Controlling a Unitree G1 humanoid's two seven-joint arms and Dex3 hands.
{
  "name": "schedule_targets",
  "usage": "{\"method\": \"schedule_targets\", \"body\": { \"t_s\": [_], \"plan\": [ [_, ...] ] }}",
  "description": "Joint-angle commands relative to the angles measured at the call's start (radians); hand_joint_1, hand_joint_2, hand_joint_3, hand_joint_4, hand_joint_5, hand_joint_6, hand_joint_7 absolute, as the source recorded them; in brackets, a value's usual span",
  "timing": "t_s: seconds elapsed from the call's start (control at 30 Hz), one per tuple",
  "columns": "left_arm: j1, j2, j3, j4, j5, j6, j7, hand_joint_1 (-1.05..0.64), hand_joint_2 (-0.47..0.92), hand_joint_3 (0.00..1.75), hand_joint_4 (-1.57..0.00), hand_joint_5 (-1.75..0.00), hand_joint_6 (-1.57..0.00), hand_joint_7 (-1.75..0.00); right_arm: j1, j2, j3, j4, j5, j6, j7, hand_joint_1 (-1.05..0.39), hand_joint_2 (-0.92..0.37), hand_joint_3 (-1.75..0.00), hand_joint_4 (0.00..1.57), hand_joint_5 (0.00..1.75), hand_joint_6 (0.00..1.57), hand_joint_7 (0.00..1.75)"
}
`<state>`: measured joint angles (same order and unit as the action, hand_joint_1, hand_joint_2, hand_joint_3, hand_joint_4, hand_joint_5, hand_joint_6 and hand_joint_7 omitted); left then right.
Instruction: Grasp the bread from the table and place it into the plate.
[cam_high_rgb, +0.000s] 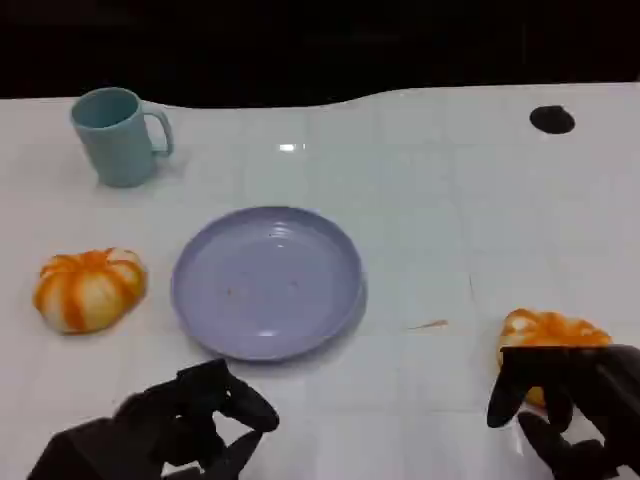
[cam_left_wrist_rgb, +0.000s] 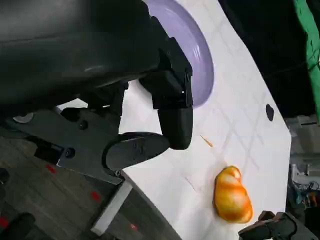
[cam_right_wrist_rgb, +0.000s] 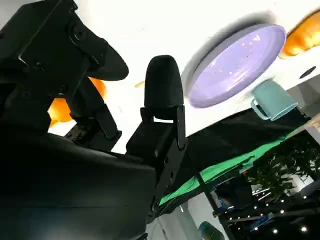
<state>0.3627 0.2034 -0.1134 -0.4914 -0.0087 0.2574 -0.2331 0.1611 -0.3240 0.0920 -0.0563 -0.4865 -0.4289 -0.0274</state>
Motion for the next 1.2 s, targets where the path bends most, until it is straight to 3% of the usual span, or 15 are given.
{"method": "schedule_targets", "body": {
  "t_s": [0.03, 0.7, 0.87, 0.97, 1.07, 1.2],
  "plan": [
    [-0.003, 0.011, 0.012, -0.001, -0.008, -0.002, -0.007, -0.24, 0.80, 0.67, -0.65, -1.75, -0.62, -1.28, -0.008, -0.009, -0.003, 0.005, 0.004, -0.005, -0.006, 0.03, -0.15, -1.42, 0.94, 1.73, 0.93, 1.24],
    [0.001, 0.010, 0.016, -0.002, -0.015, -0.004, -0.008, -0.23, 0.80, 0.67, -0.65, -1.75, -0.61, -1.30, -0.005, -0.007, -0.003, -0.016, 0.012, 0.013, 0.008, 0.03, -0.15, -1.44, 0.93, 1.73, 0.93, 1.21],
    [0.000, 0.015, 0.016, 0.002, -0.011, -0.006, -0.008, -0.23, 0.80, 0.67, -0.65, -1.75, -0.61, -1.29, 0.003, -0.006, -0.006, -0.068, -0.005, 0.060, 0.024, -0.01, -0.20, -1.24, 0.92, 1.64, 0.96, 0.94],
    [0.001, 0.017, 0.018, 0.001, -0.013, -0.005, -0.009, -0.23, 0.80, 0.66, -0.64, -1.75, -0.61, -1.29, 0.011, -0.009, -0.009, -0.113, -0.033, 0.075, 0.013, -0.06, -0.21, -1.14, 0.93, 1.44, 1.01, 0.74],
    [0.002, 0.017, 0.018, -0.001, -0.013, -0.004, -0.009, -0.23, 0.81, 0.66, -0.65, -1.75, -0.61, -1.29, 0.016, -0.013, -0.014, -0.144, -0.074, 0.081, -0.001, -0.11, -0.21, -1.08, 0.96, 1.26, 1.03, 0.64],
    [0.000, 0.019, 0.017, 0.005, -0.010, -0.013, -0.010, -0.23, 0.81, 0.65, -0.65, -1.75, -0.61, -1.29, 0.022, -0.022, -0.019, -0.186, -0.126, 0.111, 0.007, -0.16, -0.24, -1.03, 0.92, 1.17, 1.00, 0.57]
  ]
}}
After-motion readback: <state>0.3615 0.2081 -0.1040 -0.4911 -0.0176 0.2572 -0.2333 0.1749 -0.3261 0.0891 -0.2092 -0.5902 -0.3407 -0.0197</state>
